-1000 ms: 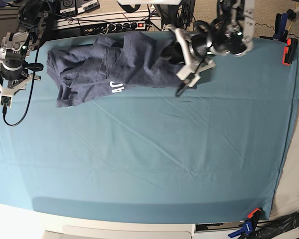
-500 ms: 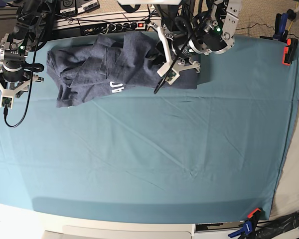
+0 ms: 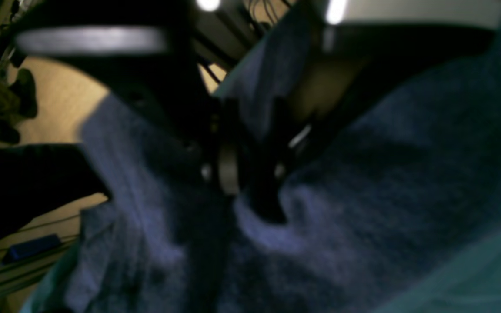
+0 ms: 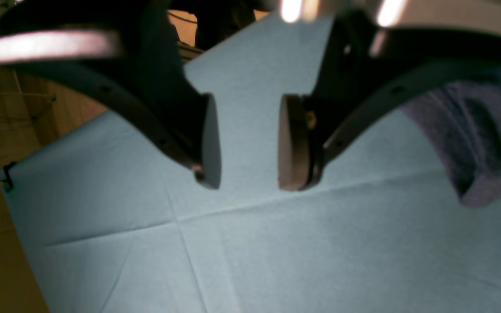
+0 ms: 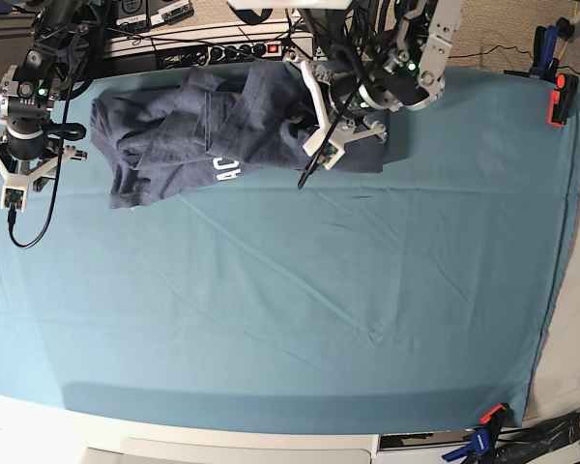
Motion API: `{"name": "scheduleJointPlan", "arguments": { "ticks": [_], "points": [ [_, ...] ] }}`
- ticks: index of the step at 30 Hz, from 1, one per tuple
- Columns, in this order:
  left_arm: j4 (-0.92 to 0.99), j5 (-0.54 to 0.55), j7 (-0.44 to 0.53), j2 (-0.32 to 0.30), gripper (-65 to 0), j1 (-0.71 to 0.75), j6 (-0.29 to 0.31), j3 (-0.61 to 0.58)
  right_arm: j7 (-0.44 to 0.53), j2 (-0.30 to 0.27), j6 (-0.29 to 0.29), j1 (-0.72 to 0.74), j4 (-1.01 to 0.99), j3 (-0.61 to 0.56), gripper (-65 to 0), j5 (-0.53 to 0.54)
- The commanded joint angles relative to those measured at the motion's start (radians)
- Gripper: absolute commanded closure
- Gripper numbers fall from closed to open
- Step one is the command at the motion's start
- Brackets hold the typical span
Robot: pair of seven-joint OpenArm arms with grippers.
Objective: Fold the T-shirt properly
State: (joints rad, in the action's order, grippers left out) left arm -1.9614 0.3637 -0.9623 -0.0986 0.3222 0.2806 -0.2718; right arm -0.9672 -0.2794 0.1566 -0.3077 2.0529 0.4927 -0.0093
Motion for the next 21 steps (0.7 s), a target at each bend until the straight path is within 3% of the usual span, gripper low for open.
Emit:
{"name": "scheduleJointPlan", "arguments": {
  "ticks": [1, 12, 17, 21],
  "points": [
    [-0.001, 0.017, 0.021, 0.017, -9.6, -0.012, 0.004, -0.008, 0.028, -0.017, -0.006, 0.006, 0.013, 0.008, -23.4, -0.005],
    [0.018, -0.013, 0.021, 0.071, -9.6, -0.077, 0.003, -0.194, 0.027, -0.017, -0.006, 0.006, 0.013, 0.008, -23.4, -0.005],
    [0.018, -0.031, 0.045, 0.082, -9.6, -0.091, 0.004, -0.224, 0.025, -0.017, -0.006, 0.006, 0.013, 0.008, -23.4, 0.004],
    [0.018, -0.084, 0.04, 0.082, -9.6, -0.121, 0.003, -0.222, 0.005, -0.017, 0.101, 0.006, 0.013, 0.008, -23.4, 0.126]
  ]
}}
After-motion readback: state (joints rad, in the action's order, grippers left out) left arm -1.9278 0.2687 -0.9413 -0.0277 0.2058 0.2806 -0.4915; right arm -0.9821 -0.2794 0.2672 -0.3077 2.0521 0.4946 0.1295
